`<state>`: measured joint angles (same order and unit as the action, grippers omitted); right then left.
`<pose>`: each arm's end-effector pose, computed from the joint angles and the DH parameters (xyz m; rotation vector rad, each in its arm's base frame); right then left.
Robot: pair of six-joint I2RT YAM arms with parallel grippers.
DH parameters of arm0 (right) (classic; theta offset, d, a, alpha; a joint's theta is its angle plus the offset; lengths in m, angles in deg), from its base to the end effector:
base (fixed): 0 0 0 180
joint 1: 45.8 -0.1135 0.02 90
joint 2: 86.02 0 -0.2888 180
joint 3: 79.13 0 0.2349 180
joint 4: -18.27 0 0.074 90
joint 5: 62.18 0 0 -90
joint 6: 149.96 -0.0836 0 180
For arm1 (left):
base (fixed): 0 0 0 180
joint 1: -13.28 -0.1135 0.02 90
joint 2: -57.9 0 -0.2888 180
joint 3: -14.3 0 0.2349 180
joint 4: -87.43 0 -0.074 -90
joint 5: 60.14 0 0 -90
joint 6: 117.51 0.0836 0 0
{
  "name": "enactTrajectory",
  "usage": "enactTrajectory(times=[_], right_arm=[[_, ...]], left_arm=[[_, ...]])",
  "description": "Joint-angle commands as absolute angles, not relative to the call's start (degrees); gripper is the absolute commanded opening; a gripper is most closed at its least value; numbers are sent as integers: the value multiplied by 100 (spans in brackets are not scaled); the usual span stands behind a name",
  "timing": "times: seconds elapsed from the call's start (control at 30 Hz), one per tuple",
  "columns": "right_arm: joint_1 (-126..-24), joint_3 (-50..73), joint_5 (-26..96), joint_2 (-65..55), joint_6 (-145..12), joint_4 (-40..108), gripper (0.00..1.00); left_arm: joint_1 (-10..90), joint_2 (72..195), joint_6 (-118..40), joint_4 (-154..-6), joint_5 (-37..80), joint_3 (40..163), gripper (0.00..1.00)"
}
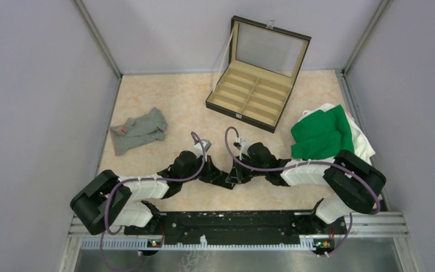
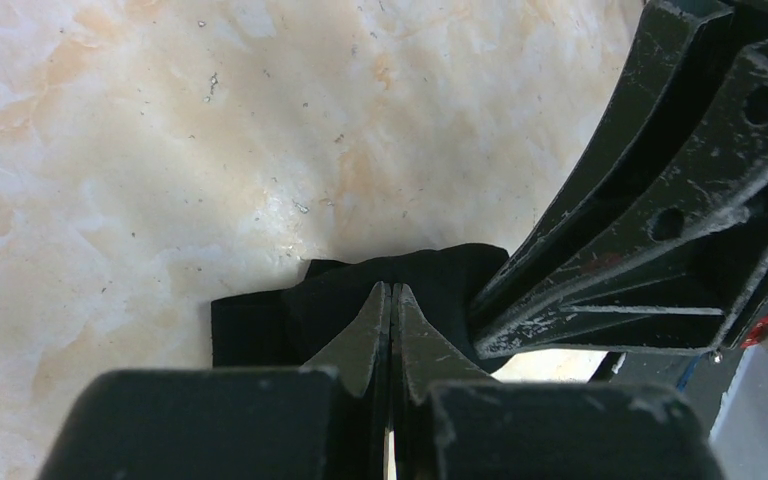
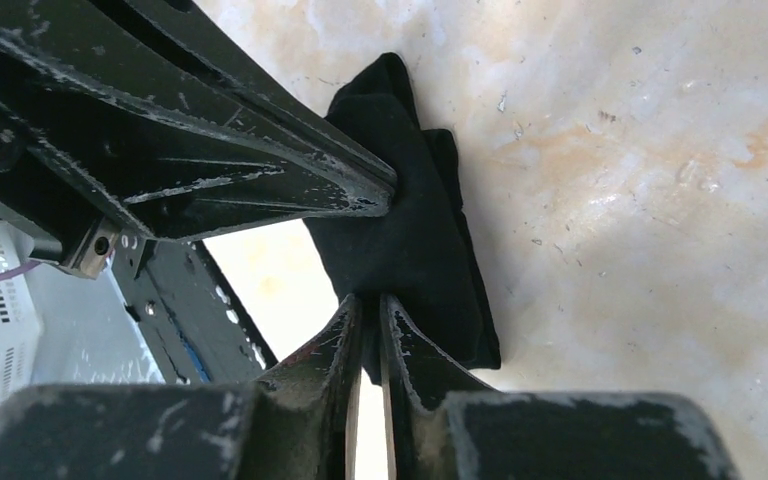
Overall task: Roll the underwear
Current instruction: Roll the underwear to the center of the board.
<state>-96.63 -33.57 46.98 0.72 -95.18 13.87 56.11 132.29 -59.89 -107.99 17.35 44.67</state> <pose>0.1700 0.2522 0.1556 -0.5350 2.3860 1.1335 0.1694 -0.1818 0.1539 0.3460 2.1971 -0.9969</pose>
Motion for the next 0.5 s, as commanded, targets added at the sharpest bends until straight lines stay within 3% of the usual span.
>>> enactTrajectory(times=[0.0,0.2,0.47], right_arm=[[-9766,-3427,4329,-226,-9193,1849,18],[-9606,-2857,4108,-1168,-8345,2482,45],[-9143,-2784,3668,-1760,-7689,2616,53]], left_arm=[[5626,13359,-5854,-9821,1751,4175,0],[5647,13276,-5733,-9819,1608,4194,0],[5661,13109,-5740,-9731,1663,4198,0]])
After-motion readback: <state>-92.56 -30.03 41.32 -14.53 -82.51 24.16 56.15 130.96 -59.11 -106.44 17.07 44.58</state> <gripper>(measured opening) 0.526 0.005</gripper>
